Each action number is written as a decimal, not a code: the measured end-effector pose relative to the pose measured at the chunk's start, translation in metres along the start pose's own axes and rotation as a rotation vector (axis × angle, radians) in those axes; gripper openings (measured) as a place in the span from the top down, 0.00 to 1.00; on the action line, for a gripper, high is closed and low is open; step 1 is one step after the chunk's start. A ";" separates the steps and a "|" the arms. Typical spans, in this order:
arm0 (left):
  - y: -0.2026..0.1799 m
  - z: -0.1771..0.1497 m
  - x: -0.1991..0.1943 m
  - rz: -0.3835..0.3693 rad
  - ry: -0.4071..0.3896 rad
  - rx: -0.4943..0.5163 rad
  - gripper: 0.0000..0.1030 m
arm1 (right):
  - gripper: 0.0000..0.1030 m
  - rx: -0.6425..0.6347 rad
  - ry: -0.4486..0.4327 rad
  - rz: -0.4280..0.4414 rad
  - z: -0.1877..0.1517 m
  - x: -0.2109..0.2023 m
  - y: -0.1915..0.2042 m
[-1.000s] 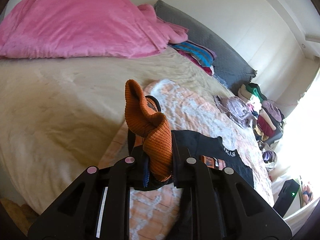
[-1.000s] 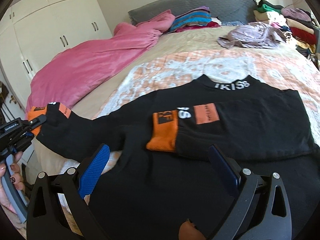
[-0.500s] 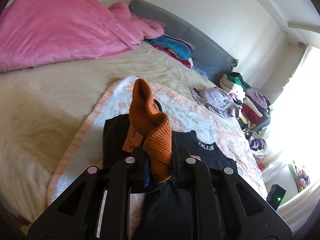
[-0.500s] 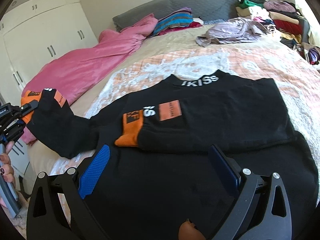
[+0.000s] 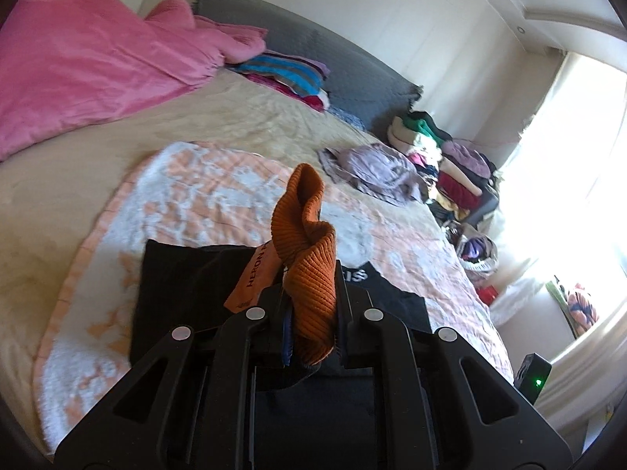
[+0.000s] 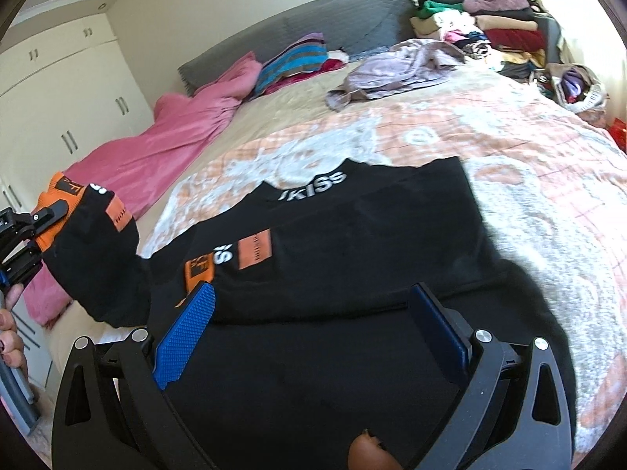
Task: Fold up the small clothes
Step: 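Carry the cuff with the left tool across the shirt body and release, then grasp an orange cuff on the folded shirt with the right tool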
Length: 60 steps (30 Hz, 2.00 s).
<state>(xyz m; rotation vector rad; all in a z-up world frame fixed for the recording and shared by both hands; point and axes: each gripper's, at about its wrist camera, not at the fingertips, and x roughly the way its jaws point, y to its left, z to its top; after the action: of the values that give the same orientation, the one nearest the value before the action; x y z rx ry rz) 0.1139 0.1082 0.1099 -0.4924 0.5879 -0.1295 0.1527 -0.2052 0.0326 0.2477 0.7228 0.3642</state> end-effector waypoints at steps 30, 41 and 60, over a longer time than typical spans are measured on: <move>-0.069 -0.077 0.130 -0.158 0.313 0.150 0.87 | 0.05 0.203 -0.054 -0.187 0.003 -0.025 -0.096; -0.056 -0.073 0.134 -0.134 0.354 0.210 0.53 | 0.05 0.132 0.018 -0.127 0.000 -0.003 -0.067; 0.047 -0.001 0.086 0.100 0.143 0.081 0.22 | 0.90 -0.084 0.174 -0.012 -0.015 0.061 0.023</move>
<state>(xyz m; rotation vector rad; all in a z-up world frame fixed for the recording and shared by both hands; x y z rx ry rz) 0.1839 0.1268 0.0440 -0.3763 0.7428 -0.0931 0.1793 -0.1575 -0.0069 0.1332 0.8776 0.4065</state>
